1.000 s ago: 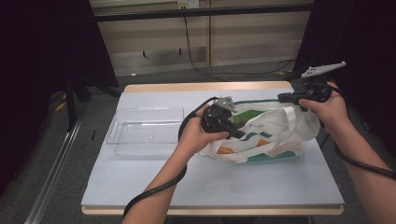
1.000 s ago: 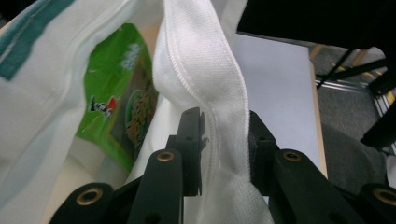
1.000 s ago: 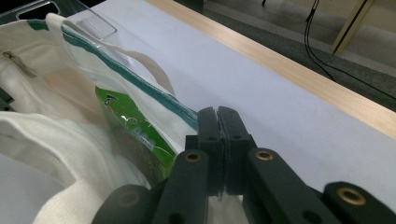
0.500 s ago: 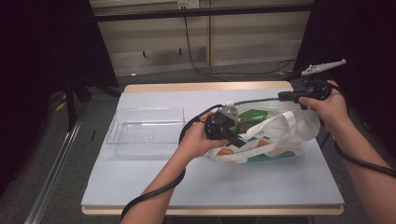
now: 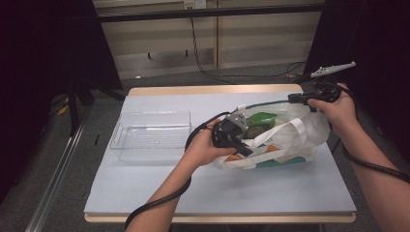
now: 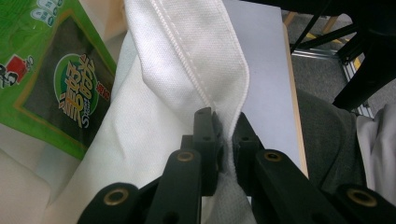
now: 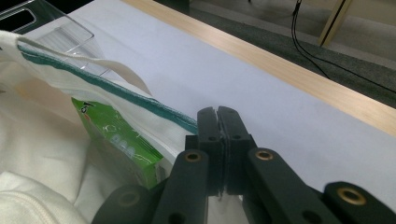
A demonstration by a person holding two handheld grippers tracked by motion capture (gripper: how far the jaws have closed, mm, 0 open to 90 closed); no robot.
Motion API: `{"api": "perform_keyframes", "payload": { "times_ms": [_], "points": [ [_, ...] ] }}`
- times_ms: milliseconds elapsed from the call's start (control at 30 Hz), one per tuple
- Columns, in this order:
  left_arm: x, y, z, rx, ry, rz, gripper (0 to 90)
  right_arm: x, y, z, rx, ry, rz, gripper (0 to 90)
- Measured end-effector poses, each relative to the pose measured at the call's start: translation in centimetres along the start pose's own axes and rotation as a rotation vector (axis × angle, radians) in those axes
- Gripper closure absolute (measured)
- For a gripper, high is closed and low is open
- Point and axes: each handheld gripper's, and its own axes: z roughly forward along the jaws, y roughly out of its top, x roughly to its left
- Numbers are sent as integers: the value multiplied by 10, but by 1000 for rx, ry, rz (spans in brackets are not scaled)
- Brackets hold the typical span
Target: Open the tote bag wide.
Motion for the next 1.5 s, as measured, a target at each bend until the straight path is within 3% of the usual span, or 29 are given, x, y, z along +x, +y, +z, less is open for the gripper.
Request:
{"api": "perform_keyframes", "payload": {
  "times_ms": [300,533,667,800,933,1000,1200,1300,1500],
  "points": [
    [0,-4,2,20,-34,-7,842,-1,5,1,-12,-18,-8,888],
    [1,-5,2,14,-35,-10,842,0,4,3,-12,-21,-18,887],
    [2,-5,1,11,-32,-9,842,5,4,3,-3,-22,-54,874],
    [2,-4,-1,-7,-24,-16,842,6,3,1,-18,-16,-57,819],
    [3,-3,-3,-17,-14,-15,838,8,4,1,-16,1,-55,699],
    [3,-3,-5,-30,-5,-21,835,9,5,1,-3,10,-80,696],
    [4,-5,-9,-47,4,-27,834,5,3,-2,7,21,-60,610],
    [3,-5,-10,-52,13,-32,834,3,0,-6,23,22,-86,570],
    [4,-4,-12,-61,24,-36,832,-4,-8,-9,27,31,-84,525]
  ]
}}
